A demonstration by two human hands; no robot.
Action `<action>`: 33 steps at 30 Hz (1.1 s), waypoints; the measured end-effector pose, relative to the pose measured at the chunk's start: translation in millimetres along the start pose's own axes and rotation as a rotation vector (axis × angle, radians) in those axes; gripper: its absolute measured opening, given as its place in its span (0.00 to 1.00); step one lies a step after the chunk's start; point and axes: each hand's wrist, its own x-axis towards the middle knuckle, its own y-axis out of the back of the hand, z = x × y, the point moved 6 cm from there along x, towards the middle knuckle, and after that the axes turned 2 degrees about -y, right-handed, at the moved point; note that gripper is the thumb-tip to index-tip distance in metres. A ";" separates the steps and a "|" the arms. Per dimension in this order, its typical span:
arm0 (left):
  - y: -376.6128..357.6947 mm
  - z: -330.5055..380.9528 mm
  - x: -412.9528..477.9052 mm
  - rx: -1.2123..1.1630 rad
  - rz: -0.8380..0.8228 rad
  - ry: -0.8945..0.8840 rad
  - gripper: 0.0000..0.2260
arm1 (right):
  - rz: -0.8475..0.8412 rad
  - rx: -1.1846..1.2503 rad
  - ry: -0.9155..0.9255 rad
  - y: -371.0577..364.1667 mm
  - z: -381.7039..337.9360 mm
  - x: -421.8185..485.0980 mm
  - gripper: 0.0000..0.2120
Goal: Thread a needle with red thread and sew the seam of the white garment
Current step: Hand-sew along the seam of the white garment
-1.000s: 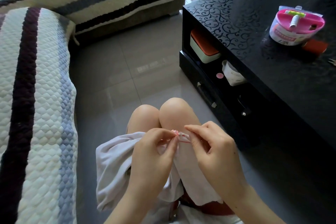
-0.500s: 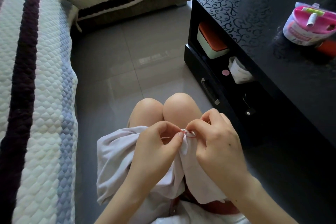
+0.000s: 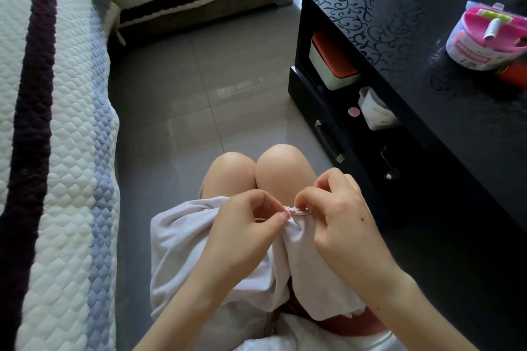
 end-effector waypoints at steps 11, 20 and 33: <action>-1.8 -1.4 2.2 -0.058 -0.126 0.044 0.04 | -0.200 0.080 -0.030 -4.0 7.8 4.5 0.09; -6.1 -6.2 6.1 -0.189 -0.239 0.120 0.06 | -0.262 0.191 -0.073 -1.5 12.2 4.0 0.13; -6.2 -6.2 7.0 -0.114 -0.210 0.119 0.08 | -0.249 0.197 -0.067 1.5 12.0 4.1 0.13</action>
